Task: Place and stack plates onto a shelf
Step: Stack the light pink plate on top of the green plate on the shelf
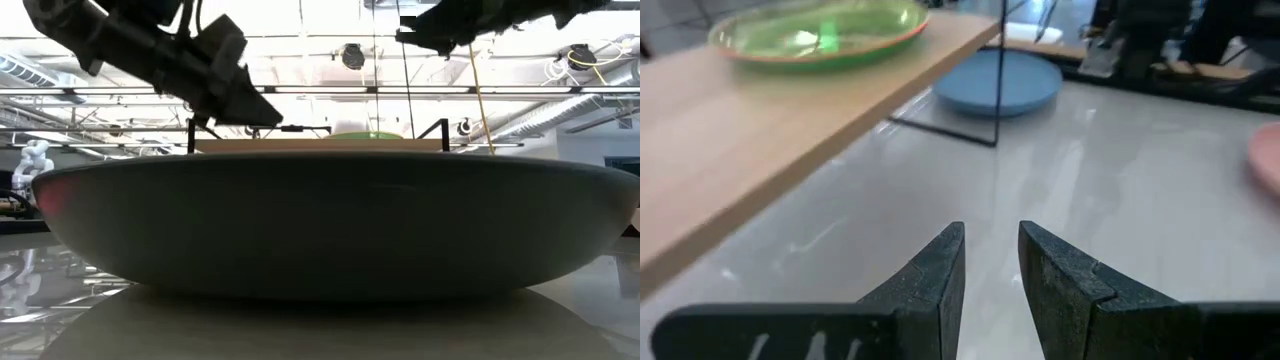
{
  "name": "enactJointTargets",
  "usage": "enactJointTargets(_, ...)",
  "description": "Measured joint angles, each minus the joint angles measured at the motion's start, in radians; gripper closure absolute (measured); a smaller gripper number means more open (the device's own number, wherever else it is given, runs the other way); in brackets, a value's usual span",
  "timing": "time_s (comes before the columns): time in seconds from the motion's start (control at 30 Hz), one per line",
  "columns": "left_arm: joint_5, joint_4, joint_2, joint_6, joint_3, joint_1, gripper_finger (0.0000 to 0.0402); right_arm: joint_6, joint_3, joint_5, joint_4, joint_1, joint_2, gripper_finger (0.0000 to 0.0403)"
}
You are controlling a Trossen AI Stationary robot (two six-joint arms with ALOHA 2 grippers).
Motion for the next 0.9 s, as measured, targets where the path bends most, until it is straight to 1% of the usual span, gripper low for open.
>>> enactJointTargets(0.17, -0.071, 0.03, 0.074, -0.139, 0.0, 0.012, 0.0298, -0.015, -0.129, -0.004, 0.216, 0.001, -0.047, 0.028)
enactJointTargets(0.27, -0.074, 0.059, 0.106, -0.2, 0.0, 0.036, 0.0298, -0.035, -0.187, -0.004, 0.292, -0.002, -0.074, 0.028)
enactJointTargets(0.4, -0.024, 0.089, 0.113, -0.209, 0.0, 0.045, 0.0298, -0.044, -0.227, -0.004, 0.357, -0.003, -0.11, 0.028)
enactJointTargets(0.47, -0.004, 0.131, 0.111, -0.209, 0.0, 0.04, 0.0298, -0.053, -0.236, -0.004, 0.364, -0.004, -0.121, 0.028)
enactJointTargets(0.53, 0.019, 0.158, 0.093, -0.163, 0.006, 0.033, 0.0298, -0.065, -0.237, -0.004, 0.366, -0.004, -0.131, 0.028)
enactJointTargets(0.67, 0.163, 0.111, 0.029, -0.033, 0.064, 0.019, 0.0298, -0.074, -0.237, -0.004, 0.366, -0.004, -0.137, 0.028)
enactJointTargets(0.73, 0.241, 0.045, -0.007, 0.012, 0.114, 0.014, 0.0298, -0.074, -0.237, -0.004, 0.358, -0.004, -0.137, 0.028)
enactJointTargets(0.77, 0.265, -0.03, -0.034, 0.026, 0.141, 0.012, 0.0298, -0.074, -0.237, -0.004, 0.357, -0.004, -0.137, 0.028)
enactJointTargets(0.83, 0.295, -0.251, -0.081, 0.041, 0.223, 0.002, 0.0298, -0.074, -0.237, -0.004, 0.347, -0.004, -0.137, 0.028)
enactJointTargets(0.9, 0.298, -0.551, -0.114, 0.034, 0.337, -0.016, 0.0298, -0.074, -0.237, -0.004, 0.342, -0.004, -0.137, 0.028)
